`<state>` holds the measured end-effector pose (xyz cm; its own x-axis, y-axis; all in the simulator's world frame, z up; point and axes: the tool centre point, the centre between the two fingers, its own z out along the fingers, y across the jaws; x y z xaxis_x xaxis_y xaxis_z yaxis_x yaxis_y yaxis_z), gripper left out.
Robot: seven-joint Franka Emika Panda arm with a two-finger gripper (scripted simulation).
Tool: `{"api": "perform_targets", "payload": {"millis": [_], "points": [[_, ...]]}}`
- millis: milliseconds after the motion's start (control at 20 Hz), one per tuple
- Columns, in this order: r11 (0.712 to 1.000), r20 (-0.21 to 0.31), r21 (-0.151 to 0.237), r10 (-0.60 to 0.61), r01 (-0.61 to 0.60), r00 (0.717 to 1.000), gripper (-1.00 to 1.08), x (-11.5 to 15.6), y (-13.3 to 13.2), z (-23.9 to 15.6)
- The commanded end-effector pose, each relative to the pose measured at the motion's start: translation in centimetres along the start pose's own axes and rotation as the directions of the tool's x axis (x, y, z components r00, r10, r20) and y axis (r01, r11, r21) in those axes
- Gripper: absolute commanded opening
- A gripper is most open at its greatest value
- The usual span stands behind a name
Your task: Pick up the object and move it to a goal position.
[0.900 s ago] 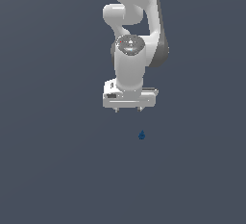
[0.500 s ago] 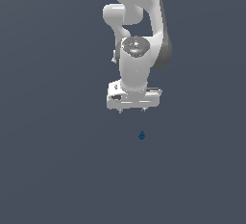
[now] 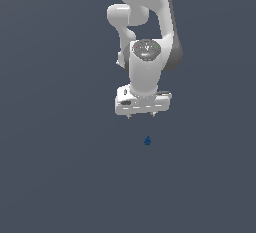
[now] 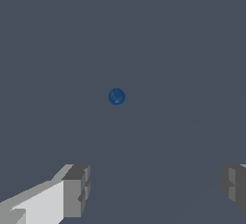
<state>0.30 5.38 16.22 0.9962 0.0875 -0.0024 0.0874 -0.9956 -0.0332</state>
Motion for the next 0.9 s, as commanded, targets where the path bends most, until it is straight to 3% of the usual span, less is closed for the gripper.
{"api": "perform_targets", "payload": {"millis": [0, 500, 850], "points": [[1.0, 0.0, -0.001, -0.018, 0.018, 1.0, 1.0, 0.1, -0.1, 0.2], [0.979, 0.005, -0.014, -0.203, 0.203, 0.979, 1.0, 1.7, -0.9, 2.0], [0.912, 0.012, -0.023, -0.41, 0.41, 0.912, 1.0, 3.4, -2.0, 4.2]]}}
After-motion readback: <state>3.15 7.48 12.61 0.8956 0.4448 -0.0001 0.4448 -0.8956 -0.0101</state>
